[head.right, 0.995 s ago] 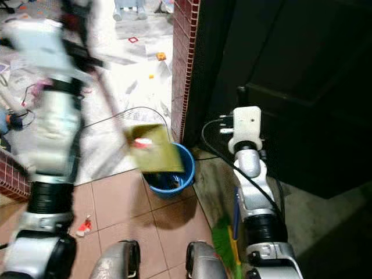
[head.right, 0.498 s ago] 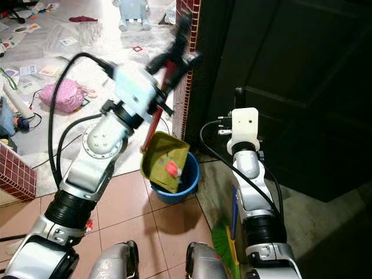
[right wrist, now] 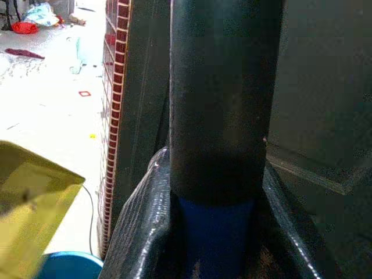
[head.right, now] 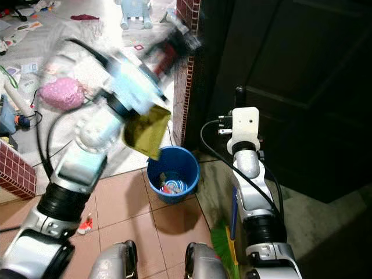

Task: Sweep floor

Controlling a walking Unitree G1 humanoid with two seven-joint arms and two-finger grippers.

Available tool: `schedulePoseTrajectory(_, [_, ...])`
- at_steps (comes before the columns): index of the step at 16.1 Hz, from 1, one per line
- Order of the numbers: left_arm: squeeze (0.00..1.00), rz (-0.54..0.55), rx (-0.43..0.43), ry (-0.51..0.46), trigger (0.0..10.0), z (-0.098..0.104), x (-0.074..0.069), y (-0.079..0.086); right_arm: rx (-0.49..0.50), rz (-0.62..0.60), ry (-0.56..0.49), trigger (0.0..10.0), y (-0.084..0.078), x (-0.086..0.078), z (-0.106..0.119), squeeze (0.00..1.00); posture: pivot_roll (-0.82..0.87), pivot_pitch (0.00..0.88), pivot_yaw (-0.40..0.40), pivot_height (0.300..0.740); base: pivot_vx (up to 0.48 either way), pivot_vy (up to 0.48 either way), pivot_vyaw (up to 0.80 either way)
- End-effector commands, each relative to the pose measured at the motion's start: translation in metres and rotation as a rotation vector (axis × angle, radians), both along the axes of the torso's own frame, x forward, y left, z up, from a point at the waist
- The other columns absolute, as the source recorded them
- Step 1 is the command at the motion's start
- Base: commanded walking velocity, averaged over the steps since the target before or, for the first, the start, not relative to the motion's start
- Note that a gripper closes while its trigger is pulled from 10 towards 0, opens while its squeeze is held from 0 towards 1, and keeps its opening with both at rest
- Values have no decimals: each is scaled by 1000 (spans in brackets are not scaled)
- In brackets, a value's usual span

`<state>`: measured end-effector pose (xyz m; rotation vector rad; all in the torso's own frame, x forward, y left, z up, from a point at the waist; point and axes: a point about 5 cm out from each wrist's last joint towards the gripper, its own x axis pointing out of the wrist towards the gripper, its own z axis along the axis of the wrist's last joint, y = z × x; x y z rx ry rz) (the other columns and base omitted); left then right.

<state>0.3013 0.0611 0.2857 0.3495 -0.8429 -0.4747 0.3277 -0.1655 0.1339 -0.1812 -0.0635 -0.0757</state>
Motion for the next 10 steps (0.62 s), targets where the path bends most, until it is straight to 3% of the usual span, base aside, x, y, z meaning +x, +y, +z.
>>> schedulePoseTrajectory(1, [0,103,-160,-138,10000,41,-6,23,22,0,-62,10000,-3,5,14,0,-44,145,-36,740,0,0,0])
schedulePoseTrajectory(3, [0,289,-255,-189,10000,56,-4,55,50,-16,-70,10000,-3,11,17,0,-36,142,-42,740,0,0,0])
schedulePoseTrajectory(4, [0,395,-260,-202,10000,56,-2,73,89,-26,-77,10000,-3,16,21,0,-27,137,-39,740,0,0,0])
schedulePoseTrajectory(6, [0,572,-226,-166,10000,40,2,105,149,-30,-100,10000,0,25,29,0,-19,135,-28,740,0,0,0])
schedulePoseTrajectory(8, [0,674,-226,-86,10000,19,-2,131,175,-9,-153,10000,5,35,44,0,-10,133,-21,740,0,0,0])
schedulePoseTrajectory(10, [0,697,-210,33,10000,-11,-4,138,208,12,-188,10000,10,41,55,0,-10,133,-21,740,0,0,0])
